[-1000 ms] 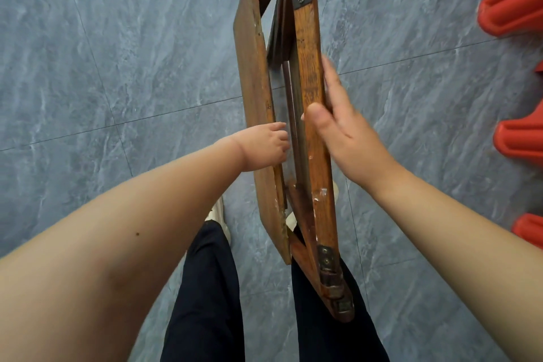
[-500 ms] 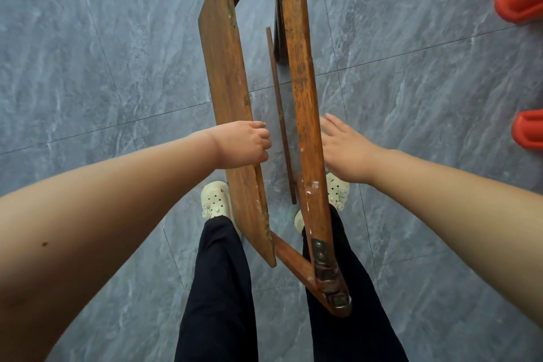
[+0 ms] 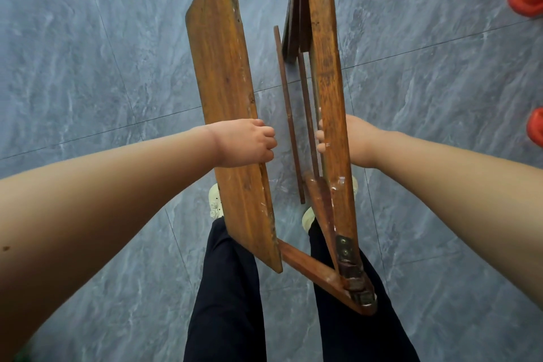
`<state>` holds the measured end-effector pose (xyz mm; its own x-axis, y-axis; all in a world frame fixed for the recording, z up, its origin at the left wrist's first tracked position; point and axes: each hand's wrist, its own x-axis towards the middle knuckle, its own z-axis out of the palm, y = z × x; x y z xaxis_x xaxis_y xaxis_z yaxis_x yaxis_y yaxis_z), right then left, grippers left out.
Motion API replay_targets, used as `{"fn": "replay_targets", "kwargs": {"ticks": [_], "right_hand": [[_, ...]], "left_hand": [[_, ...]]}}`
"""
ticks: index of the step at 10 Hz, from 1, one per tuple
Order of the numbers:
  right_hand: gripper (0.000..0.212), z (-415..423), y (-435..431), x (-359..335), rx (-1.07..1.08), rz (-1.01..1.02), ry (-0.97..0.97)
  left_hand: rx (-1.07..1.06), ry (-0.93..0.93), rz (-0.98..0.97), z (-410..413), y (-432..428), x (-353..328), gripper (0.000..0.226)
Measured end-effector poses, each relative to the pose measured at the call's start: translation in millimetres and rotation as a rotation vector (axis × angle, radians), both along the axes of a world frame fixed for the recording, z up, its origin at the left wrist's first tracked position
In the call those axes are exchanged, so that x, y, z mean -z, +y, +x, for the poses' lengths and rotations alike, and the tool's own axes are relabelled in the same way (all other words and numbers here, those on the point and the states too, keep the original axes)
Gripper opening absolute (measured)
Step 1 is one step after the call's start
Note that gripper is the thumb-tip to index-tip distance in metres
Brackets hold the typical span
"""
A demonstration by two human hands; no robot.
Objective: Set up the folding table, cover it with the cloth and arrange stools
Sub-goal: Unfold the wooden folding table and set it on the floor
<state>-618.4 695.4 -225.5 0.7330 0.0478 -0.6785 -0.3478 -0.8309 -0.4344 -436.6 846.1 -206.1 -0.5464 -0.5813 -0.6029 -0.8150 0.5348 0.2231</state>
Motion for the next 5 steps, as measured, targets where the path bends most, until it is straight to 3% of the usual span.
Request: {"fn": "replay_targets", "kwargs": {"ticks": [1, 2, 5], "right_hand": [[0.037, -3.9, -15.5, 4.5, -0.823, -0.262, 0.077], [0.033, -8.9, -27.0, -5.7, -0.968, -0.456, 0.015], [0.046, -14.3, -48.4, -36.3, -0.986, -0.411, 0.047]], "left_hand": [[0.042, -0.016, 0.045, 8.9, 7.5, -8.0, 0.029], [0.065, -0.043, 0.058, 17.7, 15.6, -15.9, 0.028], [0.057, -0.079, 0.152, 36.4, 38.7, -49.0, 0.031]]}}
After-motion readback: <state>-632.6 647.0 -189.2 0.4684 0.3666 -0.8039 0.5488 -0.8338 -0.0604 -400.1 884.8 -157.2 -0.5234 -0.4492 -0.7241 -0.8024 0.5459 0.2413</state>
